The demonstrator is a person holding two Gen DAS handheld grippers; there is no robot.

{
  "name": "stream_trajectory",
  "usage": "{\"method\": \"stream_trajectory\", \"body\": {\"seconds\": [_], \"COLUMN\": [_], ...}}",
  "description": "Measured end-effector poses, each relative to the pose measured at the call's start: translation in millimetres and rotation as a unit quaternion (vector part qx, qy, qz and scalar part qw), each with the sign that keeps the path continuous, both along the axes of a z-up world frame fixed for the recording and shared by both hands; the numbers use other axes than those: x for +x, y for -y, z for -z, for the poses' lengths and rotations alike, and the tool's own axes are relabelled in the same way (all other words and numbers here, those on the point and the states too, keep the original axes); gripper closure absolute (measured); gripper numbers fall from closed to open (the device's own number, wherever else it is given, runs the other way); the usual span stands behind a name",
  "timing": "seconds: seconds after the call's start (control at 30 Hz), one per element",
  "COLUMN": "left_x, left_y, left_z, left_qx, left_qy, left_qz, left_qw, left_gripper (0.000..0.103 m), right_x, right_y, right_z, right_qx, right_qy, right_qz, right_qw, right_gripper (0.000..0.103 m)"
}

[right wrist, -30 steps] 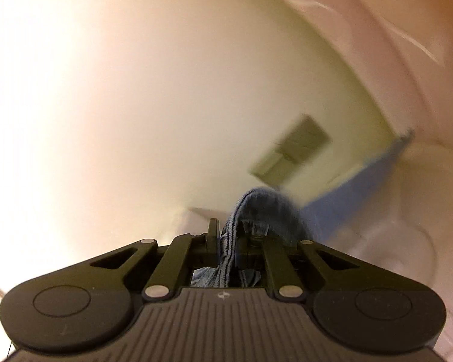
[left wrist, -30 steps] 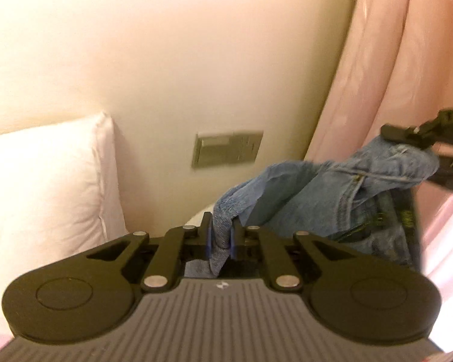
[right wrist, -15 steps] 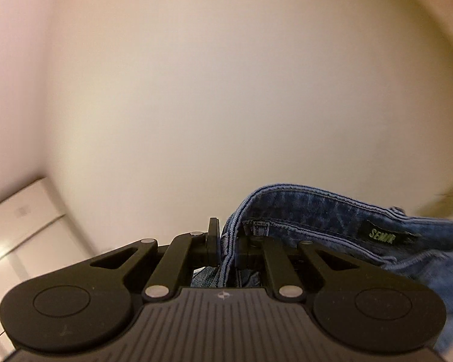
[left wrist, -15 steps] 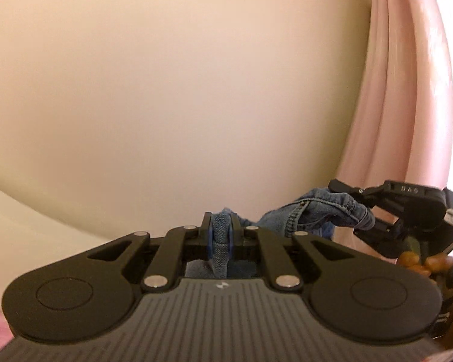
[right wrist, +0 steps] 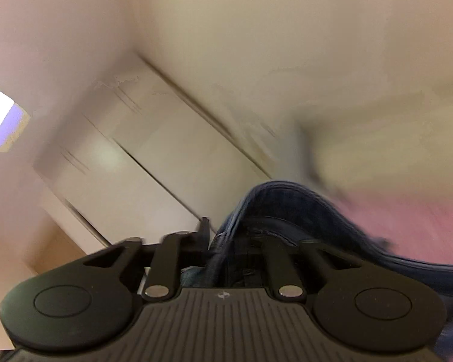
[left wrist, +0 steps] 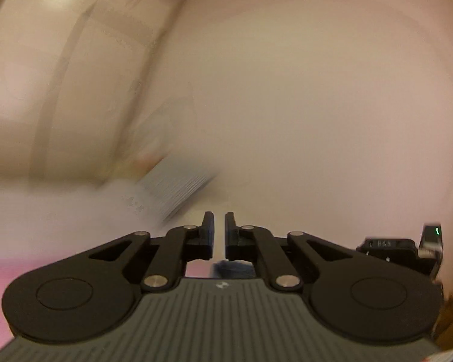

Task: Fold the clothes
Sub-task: 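Lift the jeans with both grippers and carry them onto the pink bed, then open both grippers to release the jeans onto the bed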

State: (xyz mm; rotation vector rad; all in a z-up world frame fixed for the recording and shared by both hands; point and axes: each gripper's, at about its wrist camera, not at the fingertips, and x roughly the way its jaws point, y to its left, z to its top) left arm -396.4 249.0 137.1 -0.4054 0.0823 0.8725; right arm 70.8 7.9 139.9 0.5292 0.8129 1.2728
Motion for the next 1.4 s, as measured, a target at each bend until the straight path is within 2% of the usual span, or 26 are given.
{"method": "stream_trajectory", "body": {"seconds": [0.03, 0.1, 0.17, 0.23, 0.3, 0.37, 0.4, 0.47, 0.6, 0.8, 0.93, 0.97, 1.07, 1.4], "left_x": [-15.2, -42.7, -58.2, -70.2, -105.8, -101.9, -91.5, -70.8, -26.2, 14.2, 19.7, 20.3, 21.3, 11.1], "left_y": [1.9, 10.1, 28.3, 43.2, 47.8, 58.4, 67.9, 78.5, 80.3, 97.2, 99.6, 99.4, 97.4, 77.3], "left_z": [20.8, 62.7, 107.8, 141.4, 161.3, 170.2, 169.7, 168.3, 165.7, 168.0, 167.3, 164.8, 159.7, 160.2], "left_qx": [-0.043, -0.116, -0.193, -0.256, -0.292, -0.314, -0.315, -0.316, -0.309, -0.315, -0.307, -0.302, -0.289, -0.268], "left_qy": [-0.028, -0.056, -0.055, -0.044, -0.048, -0.066, -0.071, -0.082, -0.104, -0.118, -0.139, -0.143, -0.154, -0.217], "left_qz": [-0.03, -0.061, -0.081, -0.096, -0.112, -0.126, -0.128, -0.134, -0.135, -0.15, -0.163, -0.166, -0.17, -0.121], "left_qw": [0.9983, 0.9899, 0.9763, 0.9608, 0.9485, 0.9388, 0.9376, 0.9357, 0.9358, 0.9296, 0.9273, 0.928, 0.9295, 0.9308], "left_gripper": [0.095, 0.095, 0.094, 0.094, 0.09, 0.084, 0.084, 0.075, 0.069, 0.063, 0.058, 0.054, 0.053, 0.045], "right_x": [-5.8, -17.0, -28.5, -45.8, -55.2, -58.8, -56.0, -64.6, -73.1, -43.2, -31.2, -30.8, -33.3, -82.8], "right_y": [-25.9, -52.8, -53.0, -54.1, -49.2, -50.5, -54.0, -45.2, -21.1, -0.1, 8.2, 7.4, 1.1, -21.4], "right_z": [17.4, 59.1, 92.6, 110.6, 122.2, 127.6, 130.1, 133.4, 150.1, 170.8, 177.4, 177.3, 177.9, 176.0], "right_qx": [-0.094, -0.205, -0.233, -0.26, -0.292, -0.313, -0.323, -0.336, -0.358, -0.387, -0.398, -0.397, -0.394, -0.411], "right_qy": [-0.012, -0.036, -0.074, -0.086, -0.07, -0.05, -0.04, -0.023, -0.019, -0.02, -0.02, -0.016, 0.001, 0.048], "right_qz": [-0.001, -0.004, -0.014, -0.031, -0.052, -0.073, -0.081, -0.099, -0.127, -0.156, -0.165, -0.168, -0.178, -0.177], "right_qw": [0.996, 0.978, 0.97, 0.961, 0.952, 0.945, 0.942, 0.936, 0.925, 0.909, 0.902, 0.902, 0.902, 0.893], "right_gripper": [0.036, 0.036, 0.036, 0.036, 0.036, 0.036, 0.036, 0.036, 0.036, 0.033, 0.033, 0.033, 0.03, 0.025]}}
